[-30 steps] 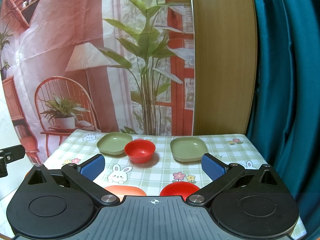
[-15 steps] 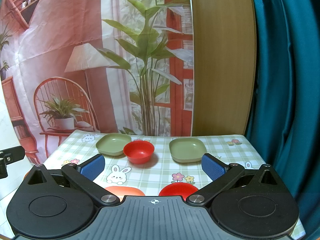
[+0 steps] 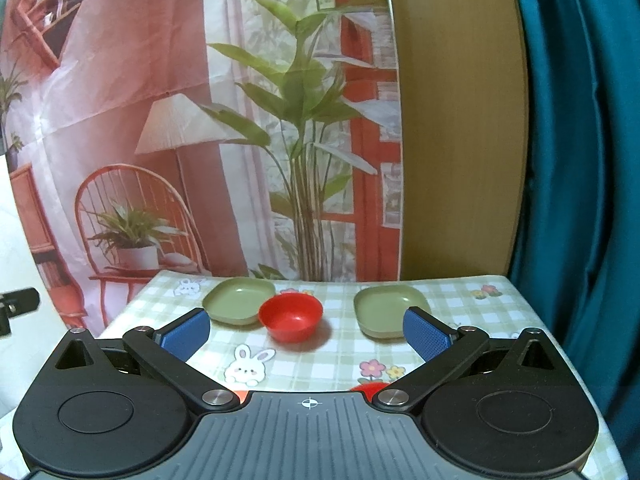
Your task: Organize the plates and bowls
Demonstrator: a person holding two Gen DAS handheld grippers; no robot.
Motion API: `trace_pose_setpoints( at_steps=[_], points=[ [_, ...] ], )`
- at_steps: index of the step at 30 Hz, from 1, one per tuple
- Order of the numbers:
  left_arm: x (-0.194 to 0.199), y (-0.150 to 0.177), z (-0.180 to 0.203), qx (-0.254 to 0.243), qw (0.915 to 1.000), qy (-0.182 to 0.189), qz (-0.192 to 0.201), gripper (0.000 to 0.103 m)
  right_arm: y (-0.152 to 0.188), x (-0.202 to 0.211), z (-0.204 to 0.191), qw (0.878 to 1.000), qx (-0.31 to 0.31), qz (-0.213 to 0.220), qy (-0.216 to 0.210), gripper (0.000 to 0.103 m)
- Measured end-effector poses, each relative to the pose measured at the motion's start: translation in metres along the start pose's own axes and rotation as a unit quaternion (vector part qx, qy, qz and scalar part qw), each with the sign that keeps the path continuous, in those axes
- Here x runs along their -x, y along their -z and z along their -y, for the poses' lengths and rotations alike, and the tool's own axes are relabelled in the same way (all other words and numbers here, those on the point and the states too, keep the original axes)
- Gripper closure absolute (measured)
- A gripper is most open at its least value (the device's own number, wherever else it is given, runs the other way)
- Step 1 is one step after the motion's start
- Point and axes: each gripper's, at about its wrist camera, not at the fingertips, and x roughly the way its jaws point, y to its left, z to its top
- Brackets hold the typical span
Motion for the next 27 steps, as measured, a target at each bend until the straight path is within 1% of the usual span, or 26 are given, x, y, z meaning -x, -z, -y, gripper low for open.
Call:
trace_pose_setpoints(
  at_steps=[5,8,14,16,20,22,26,27],
  points=[
    [-0.025,-0.013,-0.021,-0.002,0.9997,-0.024,0.000,0.005,-0.004,-0.034,-0.013,1.000,0.011,-0.006,-0.007,0.000],
    [-0.041,-0.018,-0.035,-0.009,0.9996,-0.029,-0.001,0.005,-0.005,-0.056,-0.029,1.000,0.028,-0.010,-0.008,0.000],
    [-0.074,-0.021,-0.069,-0.004,0.9988,-0.047,-0.015,0.006,-0.004,-0.099,-0.064,0.998,0.040,-0.020,-0.038,0.000],
    [-0.084,-0.019,-0.080,-0.005,0.9982,-0.057,-0.021,0.006,-0.002,-0.112,-0.080,0.997,0.049,-0.020,-0.054,0.001],
    [-0.103,-0.011,-0.102,0.007,0.9975,-0.064,-0.030,0.006,0.005,-0.136,-0.118,0.993,0.072,-0.021,-0.088,0.002],
    [-0.114,-0.007,-0.112,0.012,0.9966,-0.070,-0.041,0.006,0.011,-0.147,-0.138,0.990,0.085,-0.023,-0.106,0.006],
    [-0.131,0.008,-0.132,0.025,0.9945,-0.081,-0.062,0.006,0.025,-0.173,-0.181,0.979,0.118,-0.050,-0.157,0.013],
    [-0.135,0.012,-0.138,0.030,0.9941,-0.081,-0.066,0.007,0.029,-0.177,-0.192,0.976,0.126,-0.056,-0.167,0.016]
  ],
)
